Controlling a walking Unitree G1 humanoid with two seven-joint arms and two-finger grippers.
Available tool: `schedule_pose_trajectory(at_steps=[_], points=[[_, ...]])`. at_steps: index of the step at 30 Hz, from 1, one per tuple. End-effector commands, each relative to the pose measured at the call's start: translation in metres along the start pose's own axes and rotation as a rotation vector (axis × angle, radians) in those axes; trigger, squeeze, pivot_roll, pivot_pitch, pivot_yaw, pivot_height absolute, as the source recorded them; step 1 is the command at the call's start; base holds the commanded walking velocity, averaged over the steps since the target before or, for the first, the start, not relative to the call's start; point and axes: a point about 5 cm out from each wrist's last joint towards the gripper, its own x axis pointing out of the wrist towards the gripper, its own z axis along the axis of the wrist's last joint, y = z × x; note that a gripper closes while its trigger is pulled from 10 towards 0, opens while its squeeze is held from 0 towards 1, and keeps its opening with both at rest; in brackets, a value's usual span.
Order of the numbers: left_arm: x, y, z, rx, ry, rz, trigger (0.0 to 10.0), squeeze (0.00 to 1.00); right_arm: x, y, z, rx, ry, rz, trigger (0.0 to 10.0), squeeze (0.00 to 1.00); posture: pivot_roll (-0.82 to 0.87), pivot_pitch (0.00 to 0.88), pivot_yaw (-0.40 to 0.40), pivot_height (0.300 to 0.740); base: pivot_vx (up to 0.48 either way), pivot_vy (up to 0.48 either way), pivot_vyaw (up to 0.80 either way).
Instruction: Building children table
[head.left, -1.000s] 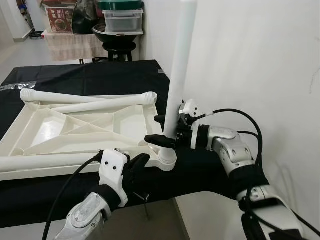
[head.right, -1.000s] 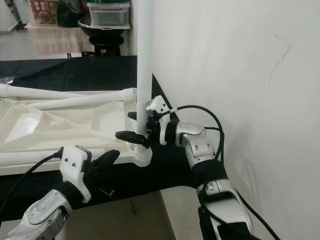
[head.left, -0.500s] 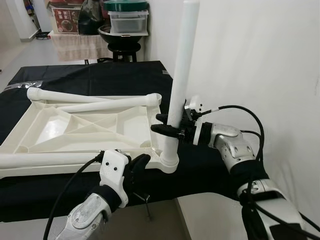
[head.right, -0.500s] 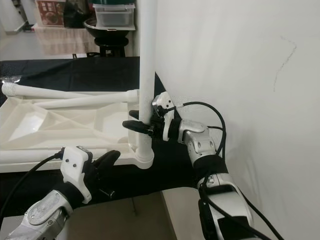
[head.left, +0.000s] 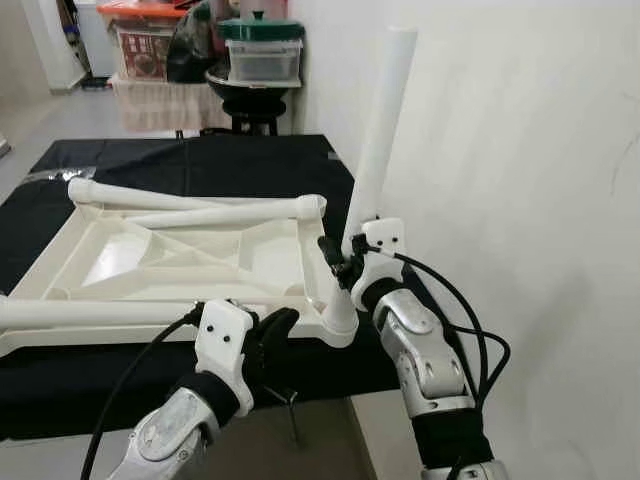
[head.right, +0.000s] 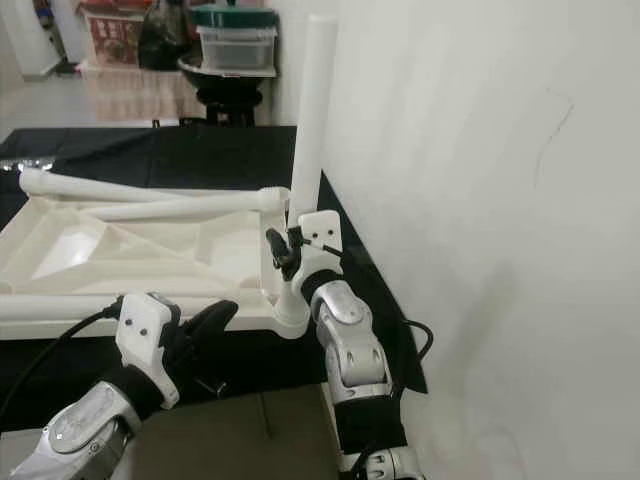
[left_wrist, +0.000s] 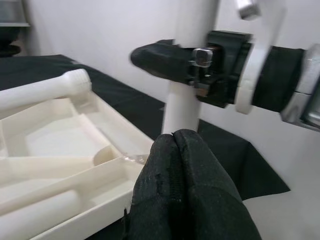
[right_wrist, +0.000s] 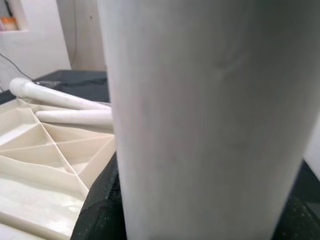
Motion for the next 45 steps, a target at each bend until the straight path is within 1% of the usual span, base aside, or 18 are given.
schedule_pose_trajectory(at_steps=[1,2,4,5,6,7,8,10,12,13,14,15,21,28,29,30,31,45], points=[[0.001,-0.001,-0.002,-0.001,0.01,0.0,10.0,0.0,0.007,0.003,-0.024,0.011,0.106,0.018,0.3,0.0,-0.02,0.048,-0.091,0.74,0.0,0.0,0.0],[0.001,-0.001,-0.002,-0.001,0.01,0.0,10.0,0.0,0.007,0.003,-0.024,0.011,0.106,0.018,0.3,0.0,-0.02,0.048,-0.091,0.74,0.0,0.0,0.0],[0.001,0.0,-0.002,0.0,0.009,0.004,10.0,0.0,0.017,0.007,-0.009,0.048,0.035,0.105,10.0,0.0,-0.01,0.043,-0.094,0.74,0.0,0.0,0.0],[0.001,0.0,-0.002,0.0,0.009,0.004,10.0,0.0,0.017,0.007,-0.009,0.048,0.035,0.105,10.0,0.0,-0.01,0.043,-0.094,0.74,0.0,0.0,0.0],[0.001,0.0,-0.002,0.0,0.01,0.003,10.0,0.0,0.018,0.011,-0.001,0.042,0.008,0.172,10.0,0.75,-0.01,0.044,-0.089,0.74,0.0,0.0,0.0],[0.001,0.0,-0.002,0.0,0.01,0.003,10.0,0.0,0.018,0.011,-0.001,0.042,0.008,0.172,10.0,0.75,-0.01,0.044,-0.089,0.74,0.0,0.0,0.0],[0.001,0.0,-0.003,-0.001,0.011,0.002,10.0,0.0,0.019,0.015,0.009,0.052,-0.028,0.28,10.0,1.0,-0.01,0.042,-0.09,0.74,0.0,0.0,0.0],[0.002,0.0,-0.003,-0.001,0.012,0.001,10.0,0.0,0.017,0.016,0.019,0.046,-0.062,0.362,10.0,1.0,-0.01,0.042,-0.09,0.74,0.0,0.0,0.0],[0.002,0.0,-0.003,-0.001,0.012,0.002,10.0,0.0,0.015,0.005,0.037,-0.066,-0.099,0.486,10.0,1.0,0.01,0.037,-0.102,0.74,0.0,0.0,0.0],[0.003,0.0,-0.003,-0.001,0.011,0.003,10.0,0.0,0.014,-0.002,0.043,-0.122,-0.099,0.533,10.0,0.75,0.01,0.036,-0.103,0.74,0.0,0.0,0.0],[0.003,0.0,-0.003,-0.001,0.011,0.003,10.0,0.0,0.014,-0.002,0.043,-0.122,-0.099,0.533,10.0,0.75,0.01,0.036,-0.103,0.74,0.0,0.0,0.0],[0.003,0.0,-0.003,-0.001,0.011,0.004,10.0,0.0,0.014,-0.008,0.045,-0.16,-0.088,0.58,10.0,0.0,0.01,0.036,-0.104,0.74,0.0,0.0,0.0],[0.003,0.0,-0.005,0.004,0.016,0.001,10.0,0.0,0.016,-0.024,0.042,-0.204,-0.021,0.721,10.0,0.0,0.02,0.023,-0.109,0.74,0.0,0.0,0.0],[-0.003,-0.002,-0.005,0.053,0.026,-0.012,10.0,0.0,0.017,-0.033,0.04,-0.137,0.057,0.854,10.0,0.0,0.03,0.01,-0.111,0.74,0.0,0.0,0.0],[-0.003,-0.002,-0.005,0.057,0.025,-0.014,10.0,0.0,0.018,-0.034,0.039,-0.129,0.068,0.858,4.4,0.0,0.03,0.008,-0.112,0.74,0.0,0.0,0.0],[-0.003,-0.002,-0.005,0.057,0.025,-0.014,10.0,0.0,0.018,-0.034,0.039,-0.129,0.068,0.858,4.4,0.0,0.03,0.008,-0.112,0.74,0.0,0.0,0.0],[-0.004,-0.002,-0.005,0.068,0.028,-0.027,10.0,0.0,0.018,-0.038,0.035,-0.127,0.091,0.837,0.0,0.0,0.03,0.005,-0.109,0.74,0.0,0.0,0.0],[-0.011,-0.005,-0.008,0.126,0.064,-0.105,10.0,0.0,-0.001,-0.073,0.004,-0.174,0.177,0.648,0.0,0.0,0.0,0.012,-0.093,0.74,0.0,0.0,0.0]])
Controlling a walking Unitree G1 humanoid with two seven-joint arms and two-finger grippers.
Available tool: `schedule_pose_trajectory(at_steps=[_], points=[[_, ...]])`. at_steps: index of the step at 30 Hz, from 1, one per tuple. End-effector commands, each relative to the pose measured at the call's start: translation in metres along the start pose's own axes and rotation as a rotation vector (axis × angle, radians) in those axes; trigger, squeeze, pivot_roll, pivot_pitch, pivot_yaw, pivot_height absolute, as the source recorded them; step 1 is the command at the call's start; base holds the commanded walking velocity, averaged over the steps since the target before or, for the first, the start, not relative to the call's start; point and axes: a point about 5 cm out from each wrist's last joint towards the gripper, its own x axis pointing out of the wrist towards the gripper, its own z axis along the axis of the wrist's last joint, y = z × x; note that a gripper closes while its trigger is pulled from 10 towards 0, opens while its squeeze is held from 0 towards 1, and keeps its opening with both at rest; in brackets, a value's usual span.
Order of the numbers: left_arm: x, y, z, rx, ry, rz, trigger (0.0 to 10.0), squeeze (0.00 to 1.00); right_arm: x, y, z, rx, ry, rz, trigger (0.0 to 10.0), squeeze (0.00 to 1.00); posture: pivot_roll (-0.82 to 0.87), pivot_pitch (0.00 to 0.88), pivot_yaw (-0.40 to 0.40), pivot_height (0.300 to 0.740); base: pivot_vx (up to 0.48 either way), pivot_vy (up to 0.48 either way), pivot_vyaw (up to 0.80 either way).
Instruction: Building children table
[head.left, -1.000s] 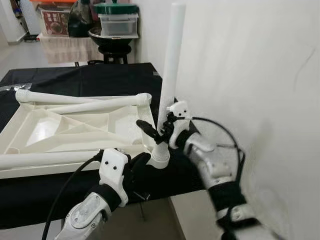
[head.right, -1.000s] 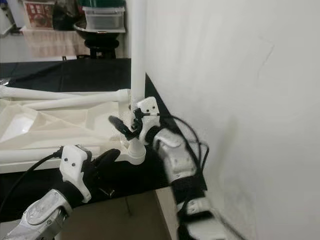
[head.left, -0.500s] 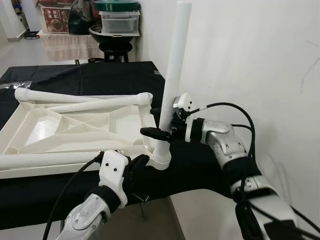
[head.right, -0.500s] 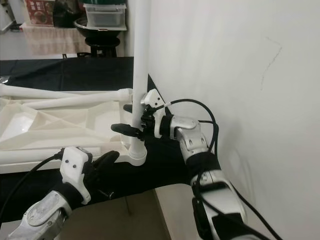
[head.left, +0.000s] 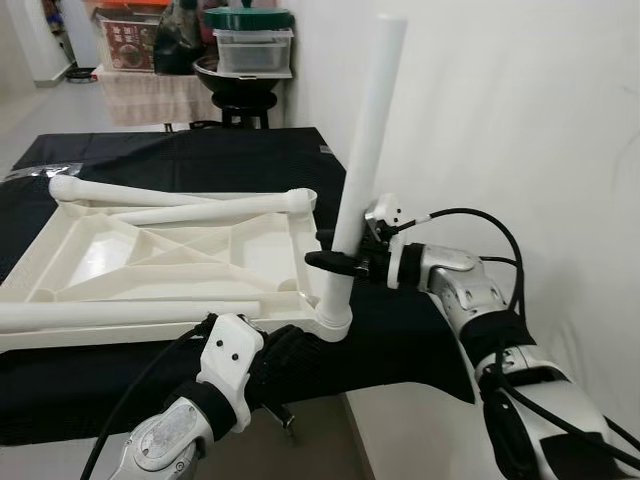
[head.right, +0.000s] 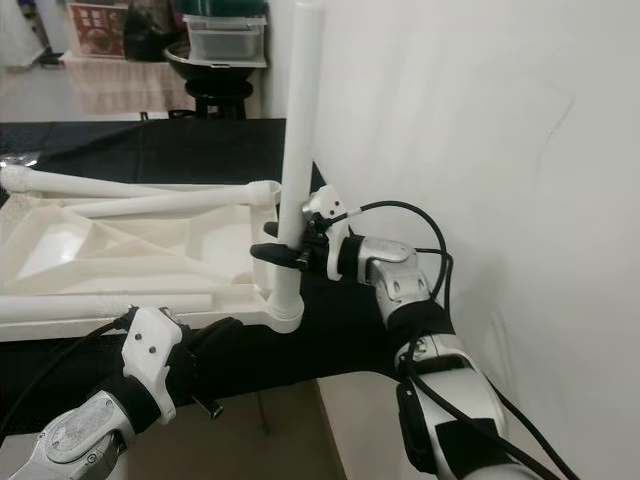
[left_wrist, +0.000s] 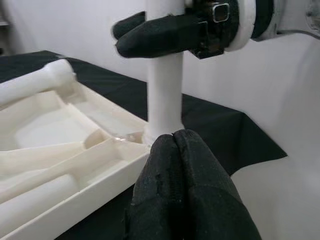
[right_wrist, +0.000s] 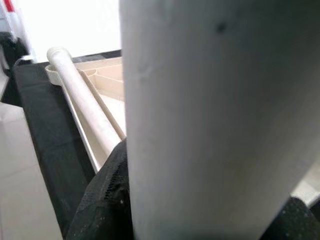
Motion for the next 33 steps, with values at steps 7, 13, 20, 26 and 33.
schedule_pose_trajectory(at_steps=[7,13,20,26,33], points=[[-0.001,0.001,0.001,-0.005,-0.016,-0.019,10.0,0.0,0.009,0.044,-0.059,0.175,0.182,-0.63,0.0,0.0,-0.01,0.023,-0.099,0.74,0.0,0.0,0.0],[0.001,0.003,-0.001,-0.004,-0.017,-0.013,10.0,0.0,0.021,0.086,-0.068,0.213,0.167,-0.616,0.0,0.0,-0.01,0.004,-0.093,0.74,0.0,0.0,0.0],[0.005,0.003,-0.002,-0.01,-0.027,-0.003,10.0,0.0,0.041,0.079,-0.054,0.187,0.125,-0.52,10.0,1.0,-0.01,0.0,-0.101,0.74,0.0,0.0,0.0],[0.007,0.003,-0.001,-0.016,-0.036,0.002,10.0,0.0,0.047,0.069,-0.02,0.188,-0.034,-0.37,10.0,1.0,-0.02,0.0,-0.099,0.74,0.0,0.0,0.0],[0.008,0.004,-0.001,-0.018,-0.04,0.001,10.0,0.0,0.039,0.054,0.005,0.103,-0.119,-0.015,10.0,0.0,-0.01,0.0,-0.103,0.74,0.0,0.0,0.0]])
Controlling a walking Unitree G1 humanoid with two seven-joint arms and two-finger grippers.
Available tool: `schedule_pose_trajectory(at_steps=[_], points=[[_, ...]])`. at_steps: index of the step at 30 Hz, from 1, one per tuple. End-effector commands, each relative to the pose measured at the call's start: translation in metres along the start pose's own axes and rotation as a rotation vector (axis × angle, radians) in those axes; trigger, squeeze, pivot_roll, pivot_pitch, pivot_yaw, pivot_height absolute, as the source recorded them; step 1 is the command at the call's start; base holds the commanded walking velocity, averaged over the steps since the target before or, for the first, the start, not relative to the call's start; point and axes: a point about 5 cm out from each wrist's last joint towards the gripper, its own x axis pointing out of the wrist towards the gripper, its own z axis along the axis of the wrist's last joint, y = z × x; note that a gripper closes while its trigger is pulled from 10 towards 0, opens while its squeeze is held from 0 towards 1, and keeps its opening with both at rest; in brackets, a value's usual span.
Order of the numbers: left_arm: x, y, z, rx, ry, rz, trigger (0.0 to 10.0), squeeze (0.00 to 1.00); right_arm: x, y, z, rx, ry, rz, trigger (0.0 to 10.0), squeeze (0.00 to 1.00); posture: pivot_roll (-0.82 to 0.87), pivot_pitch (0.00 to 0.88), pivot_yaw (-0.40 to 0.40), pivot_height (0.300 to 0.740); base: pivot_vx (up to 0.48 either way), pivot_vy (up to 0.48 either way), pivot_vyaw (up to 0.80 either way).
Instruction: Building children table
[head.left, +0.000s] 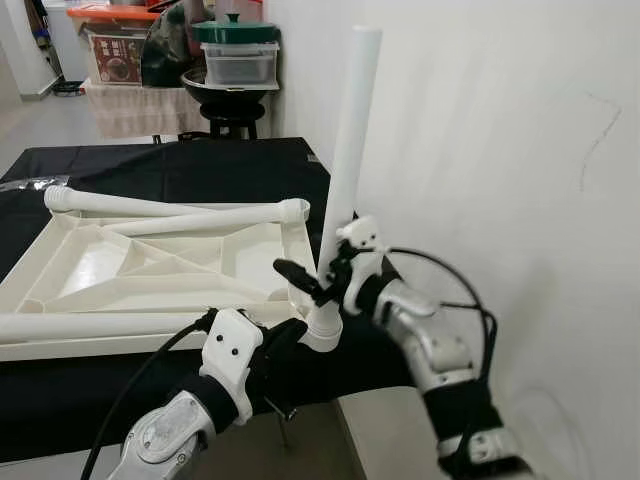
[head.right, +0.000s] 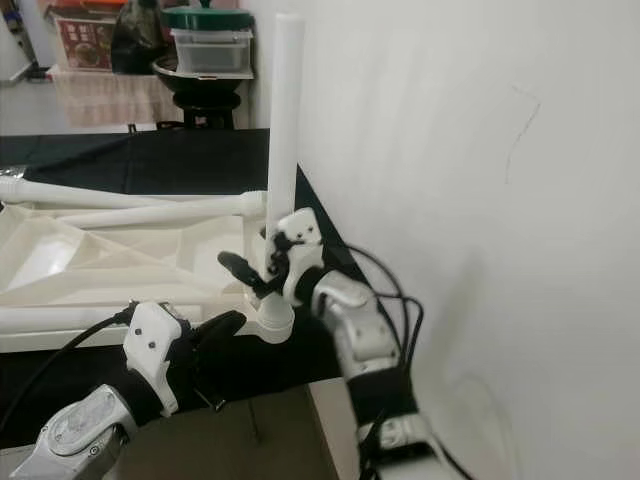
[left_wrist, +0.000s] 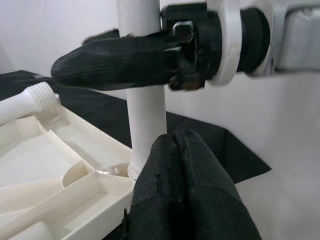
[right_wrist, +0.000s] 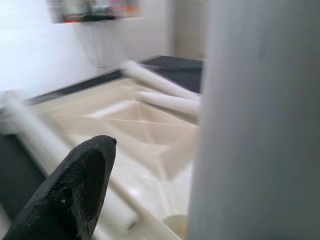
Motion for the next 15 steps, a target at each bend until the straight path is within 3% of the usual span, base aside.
schedule_pose_trajectory(at_steps=[1,2,3,6,7,8,15], points=[[0.001,0.0,-0.004,-0.008,0.008,0.005,10.0,0.0,0.003,0.004,-0.003,-0.013,0.021,0.148,10.0,0.0,-0.01,0.0,-0.103,0.74,0.0,0.0,0.0],[0.001,0.0,-0.004,-0.008,0.008,0.005,10.0,0.0,0.003,0.004,-0.003,-0.013,0.021,0.148,10.0,0.0,-0.01,0.0,-0.103,0.74,0.0,0.0,0.0],[0.001,0.0,-0.004,-0.007,0.008,0.009,10.0,0.0,0.0,0.0,-0.005,-0.058,0.085,0.283,10.0,0.0,0.01,0.0,-0.104,0.74,0.0,0.0,0.0],[0.001,0.0,-0.004,-0.007,0.009,0.01,10.0,0.0,-0.002,-0.003,-0.004,-0.063,0.108,0.329,10.0,0.0,0.01,0.0,-0.104,0.74,0.0,0.0,0.0],[0.0,0.0,-0.004,-0.007,0.01,0.011,10.0,0.0,-0.001,-0.008,-0.002,-0.046,0.11,0.331,8.0,0.0,0.01,0.0,-0.105,0.74,0.0,0.0,0.0],[0.0,0.0,-0.004,-0.007,0.011,0.011,10.0,0.0,-0.002,-0.013,0.001,-0.035,0.109,0.327,0.0,0.0,0.01,0.0,-0.105,0.74,0.0,0.0,0.0],[-0.001,0.0,-0.004,-0.008,0.012,0.013,10.0,0.0,-0.006,-0.023,0.007,-0.026,0.094,0.308,0.0,0.0,0.01,0.0,-0.1,0.74,0.0,0.0,0.0]])
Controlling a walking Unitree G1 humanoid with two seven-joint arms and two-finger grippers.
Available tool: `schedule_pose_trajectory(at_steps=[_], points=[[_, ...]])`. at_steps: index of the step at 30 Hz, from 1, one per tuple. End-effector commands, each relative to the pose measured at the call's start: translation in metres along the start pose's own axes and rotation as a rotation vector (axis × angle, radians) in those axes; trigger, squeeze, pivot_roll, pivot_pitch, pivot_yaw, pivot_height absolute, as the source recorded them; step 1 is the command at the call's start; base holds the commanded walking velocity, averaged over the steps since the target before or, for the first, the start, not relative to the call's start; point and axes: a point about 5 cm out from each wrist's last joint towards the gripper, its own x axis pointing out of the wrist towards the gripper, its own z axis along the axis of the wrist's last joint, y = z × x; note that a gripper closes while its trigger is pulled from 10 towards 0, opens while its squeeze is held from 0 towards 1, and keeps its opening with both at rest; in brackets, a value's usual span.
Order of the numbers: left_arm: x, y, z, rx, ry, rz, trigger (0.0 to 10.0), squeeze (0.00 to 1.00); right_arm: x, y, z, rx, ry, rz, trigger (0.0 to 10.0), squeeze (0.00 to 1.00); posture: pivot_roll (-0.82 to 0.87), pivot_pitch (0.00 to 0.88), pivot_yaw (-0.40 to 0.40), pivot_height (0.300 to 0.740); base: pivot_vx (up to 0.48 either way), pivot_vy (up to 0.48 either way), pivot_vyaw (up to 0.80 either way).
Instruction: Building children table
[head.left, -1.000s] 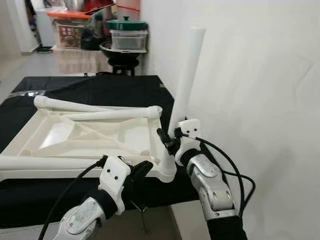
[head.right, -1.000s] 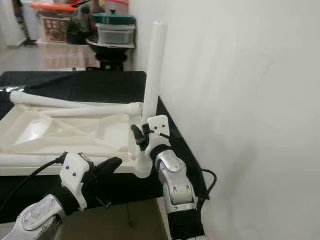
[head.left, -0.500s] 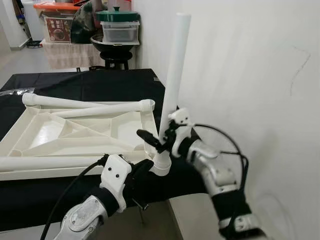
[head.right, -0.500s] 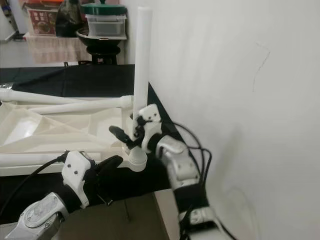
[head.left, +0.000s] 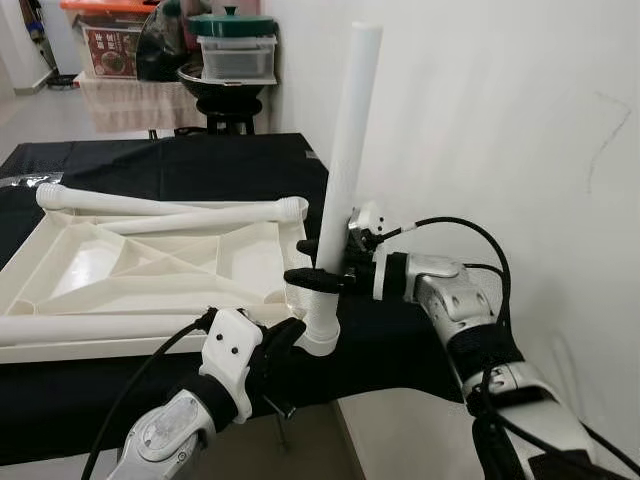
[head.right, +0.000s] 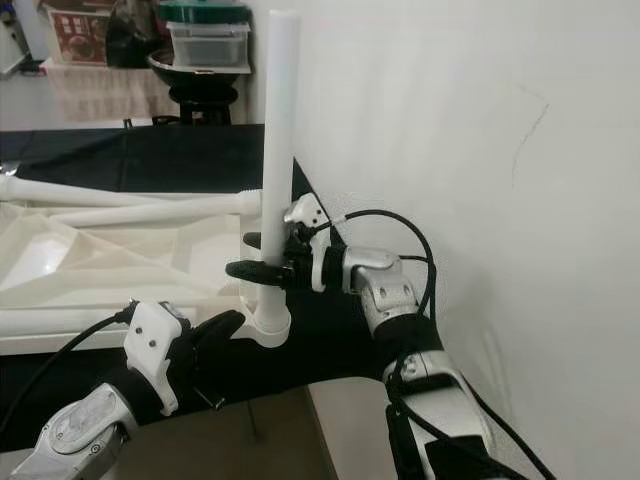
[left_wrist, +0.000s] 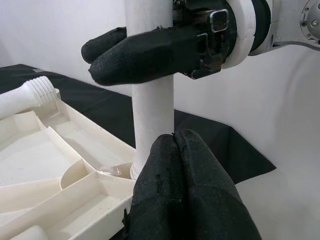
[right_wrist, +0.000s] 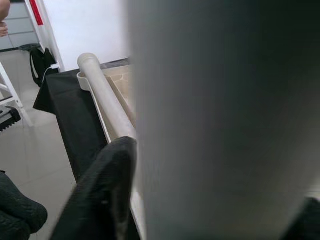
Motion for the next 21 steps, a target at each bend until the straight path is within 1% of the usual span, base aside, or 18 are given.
schedule_pose_trajectory(at_steps=[1,2,3,5,6,7,8,9,10,11,12,13,14,15,16,17,19,21], points=[[-0.001,-0.001,-0.002,-0.005,0.005,0.006,10.0,0.0,0.001,0.001,0.002,-0.012,-0.01,0.015,0.0,0.0,0.01,0.0,-0.097,0.74,0.0,0.0,0.0],[-0.001,-0.001,-0.002,-0.006,0.005,0.005,10.0,0.0,-0.004,-0.001,0.003,-0.02,-0.016,0.001,0.0,0.0,0.0,0.003,-0.095,0.74,0.0,0.0,0.0],[-0.001,-0.001,-0.002,-0.006,0.005,0.005,10.0,0.0,-0.004,-0.001,0.003,-0.02,-0.016,0.001,0.0,0.0,0.0,0.003,-0.095,0.74,0.0,0.0,0.0],[-0.002,-0.001,-0.001,-0.007,0.004,0.003,10.0,0.0,-0.015,-0.005,0.002,-0.045,-0.014,-0.057,0.0,0.0,-0.01,0.007,-0.093,0.74,0.0,0.0,0.0],[-0.002,-0.001,-0.001,-0.007,0.004,0.003,10.0,0.0,-0.015,-0.005,0.002,-0.045,-0.014,-0.057,0.0,0.0,-0.01,0.007,-0.093,0.74,0.0,0.0,0.0],[-0.002,-0.001,-0.001,-0.008,0.003,0.002,10.0,0.0,-0.02,-0.007,0.0,-0.052,-0.01,-0.1,0.0,0.0,-0.01,0.017,-0.088,0.74,0.0,0.0,0.0],[-0.002,-0.001,0.0,-0.008,0.003,0.002,10.0,0.0,-0.025,-0.01,-0.003,-0.044,-0.003,-0.197,0.0,0.0,-0.02,0.021,-0.09,0.74,0.0,0.0,0.0],[-0.002,-0.001,0.0,-0.008,0.003,0.002,10.0,0.0,-0.025,-0.01,-0.003,-0.044,-0.003,-0.197,0.0,0.0,-0.02,0.021,-0.09,0.74,0.0,0.0,0.0],[-0.003,-0.001,0.001,-0.009,0.003,0.001,10.0,0.0,-0.023,-0.011,-0.012,-0.008,0.012,-0.339,0.0,0.0,-0.02,0.028,-0.092,0.74,0.0,0.0,0.0],[-0.003,-0.001,0.001,-0.009,0.002,0.0,10.0,0.0,-0.023,-0.011,-0.019,0.018,0.026,-0.441,0.0,0.0,-0.02,0.028,-0.092,0.74,0.0,0.0,0.0],[-0.003,-0.001,0.001,-0.009,0.002,0.0,10.0,0.0,-0.023,-0.011,-0.019,0.018,0.026,-0.441,0.0,0.0,-0.02,0.028,-0.092,0.74,0.0,0.0,0.0],[-0.003,0.0,0.002,-0.009,0.002,0.0,10.0,0.0,-0.019,-0.005,-0.041,0.126,0.056,-0.784,0.0,0.0,-0.03,0.035,-0.088,0.74,0.0,0.0,0.0],[-0.003,0.001,0.002,-0.01,0.002,-0.001,10.0,0.0,-0.009,0.011,-0.054,0.158,0.075,-0.882,0.0,0.0,-0.03,0.042,-0.075,0.74,0.0,0.0,0.0],[-0.003,0.001,0.003,-0.01,0.001,-0.001,10.0,0.0,-0.001,0.024,-0.061,0.173,0.077,-0.927,0.0,0.0,-0.03,0.042,-0.075,0.74,0.0,0.0,0.0],[-0.003,0.001,0.003,-0.01,0.001,-0.001,10.0,0.0,-0.001,0.024,-0.061,0.173,0.077,-0.927,0.0,0.0,-0.03,0.042,-0.075,0.74,0.0,0.0,0.0],[-0.003,0.001,0.003,-0.009,0.003,-0.001,10.0,0.0,0.008,0.032,-0.063,0.171,0.073,-0.934,0.0,0.0,-0.03,0.037,-0.075,0.74,0.0,0.0,0.0],[-0.003,0.001,0.003,-0.009,0.003,-0.001,10.0,0.0,0.008,0.032,-0.063,0.171,0.073,-0.934,0.0,0.0,-0.03,0.037,-0.075,0.74,0.0,0.0,0.0],[-0.002,0.001,0.002,-0.009,0.004,-0.001,10.0,0.0,0.027,0.029,-0.054,0.126,0.059,-0.87,0.0,0.0,-0.02,0.029,-0.082,0.74,0.0,0.0,0.0]])
